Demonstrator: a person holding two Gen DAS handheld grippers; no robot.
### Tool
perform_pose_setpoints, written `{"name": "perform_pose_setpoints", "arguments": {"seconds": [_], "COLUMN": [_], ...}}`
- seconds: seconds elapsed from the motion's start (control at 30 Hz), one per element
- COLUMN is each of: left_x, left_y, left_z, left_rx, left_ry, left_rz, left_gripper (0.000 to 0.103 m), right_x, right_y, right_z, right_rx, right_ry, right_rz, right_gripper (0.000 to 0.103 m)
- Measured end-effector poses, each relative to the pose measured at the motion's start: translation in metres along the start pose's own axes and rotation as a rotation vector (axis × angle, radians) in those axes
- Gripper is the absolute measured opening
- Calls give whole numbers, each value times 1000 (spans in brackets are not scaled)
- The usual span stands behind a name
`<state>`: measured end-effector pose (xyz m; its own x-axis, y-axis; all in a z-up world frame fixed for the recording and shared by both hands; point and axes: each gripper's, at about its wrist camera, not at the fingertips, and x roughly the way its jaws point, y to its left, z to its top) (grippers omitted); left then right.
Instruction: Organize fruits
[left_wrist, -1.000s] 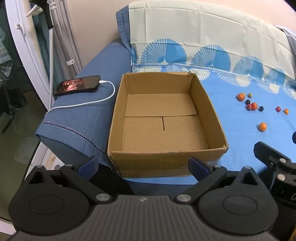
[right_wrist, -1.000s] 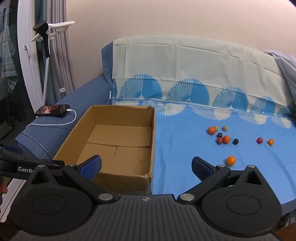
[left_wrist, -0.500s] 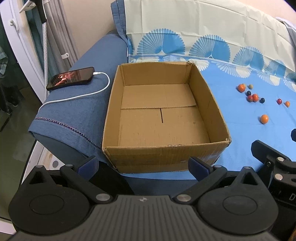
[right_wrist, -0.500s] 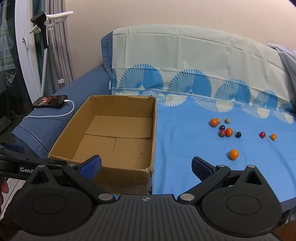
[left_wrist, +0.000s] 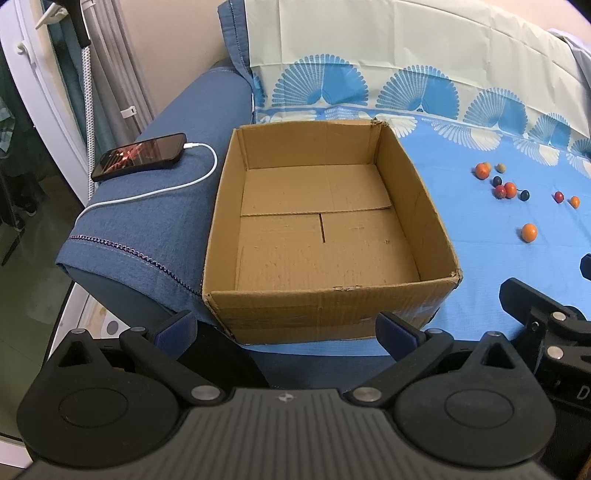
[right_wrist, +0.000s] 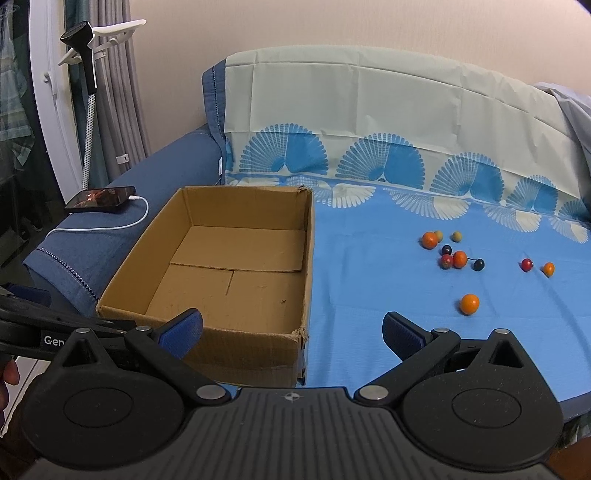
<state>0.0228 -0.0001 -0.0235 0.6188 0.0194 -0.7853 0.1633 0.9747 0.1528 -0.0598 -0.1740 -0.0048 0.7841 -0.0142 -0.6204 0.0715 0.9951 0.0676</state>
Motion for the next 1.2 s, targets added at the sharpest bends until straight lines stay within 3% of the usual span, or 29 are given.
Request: {"name": "perform_pose_setpoints", "arguments": {"seconds": [0.77,1.2], "left_x": [12,24], "left_y": [2,-11], "left_z": [2,11], "left_rx": [1,6], "left_ry": [25,59], "left_rz": [-10,-18], "left_gripper": [103,103], "right_x": [13,27], "right_y": [-1,-27], "right_z": [-3,-5], "right_rx": [17,106], "right_ry": [31,37], "right_rz": [9,-1], "right_gripper": [102,102]}}
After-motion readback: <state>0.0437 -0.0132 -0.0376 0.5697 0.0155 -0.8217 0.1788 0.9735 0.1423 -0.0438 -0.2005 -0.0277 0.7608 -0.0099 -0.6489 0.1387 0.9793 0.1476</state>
